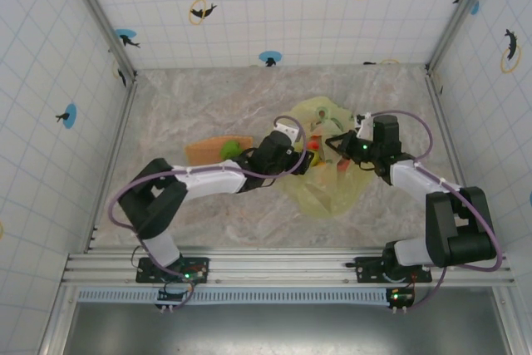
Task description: Place the fruits into the plastic bag
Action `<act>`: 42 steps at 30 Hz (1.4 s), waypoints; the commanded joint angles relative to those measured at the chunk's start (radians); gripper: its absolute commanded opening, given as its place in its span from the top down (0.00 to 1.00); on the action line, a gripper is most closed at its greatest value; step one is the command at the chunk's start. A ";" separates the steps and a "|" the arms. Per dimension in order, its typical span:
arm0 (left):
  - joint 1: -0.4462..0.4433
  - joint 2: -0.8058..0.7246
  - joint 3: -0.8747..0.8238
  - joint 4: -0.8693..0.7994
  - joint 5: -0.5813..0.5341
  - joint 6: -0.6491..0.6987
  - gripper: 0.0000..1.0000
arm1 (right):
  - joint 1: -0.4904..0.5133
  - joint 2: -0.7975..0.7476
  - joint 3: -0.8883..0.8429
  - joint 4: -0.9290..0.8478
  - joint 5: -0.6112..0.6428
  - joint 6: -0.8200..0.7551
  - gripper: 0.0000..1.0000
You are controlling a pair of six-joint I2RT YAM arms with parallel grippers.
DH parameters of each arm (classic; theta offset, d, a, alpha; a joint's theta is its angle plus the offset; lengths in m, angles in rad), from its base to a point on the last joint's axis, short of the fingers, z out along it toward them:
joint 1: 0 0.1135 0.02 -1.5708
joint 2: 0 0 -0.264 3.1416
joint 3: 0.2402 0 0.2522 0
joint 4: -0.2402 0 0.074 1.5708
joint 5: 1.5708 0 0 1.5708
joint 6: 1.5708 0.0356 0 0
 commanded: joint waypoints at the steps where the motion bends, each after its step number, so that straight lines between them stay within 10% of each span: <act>1: 0.001 -0.110 -0.065 -0.011 0.031 0.073 0.24 | -0.008 -0.023 0.020 0.004 -0.004 -0.014 1.00; 20: 0.157 -0.525 -0.285 -0.128 -0.043 0.081 0.23 | -0.010 -0.016 0.005 0.033 -0.010 -0.001 1.00; 42: 0.409 -0.548 -0.261 -0.372 -0.134 -0.068 0.15 | 0.058 -0.077 0.099 -0.041 0.063 -0.007 1.00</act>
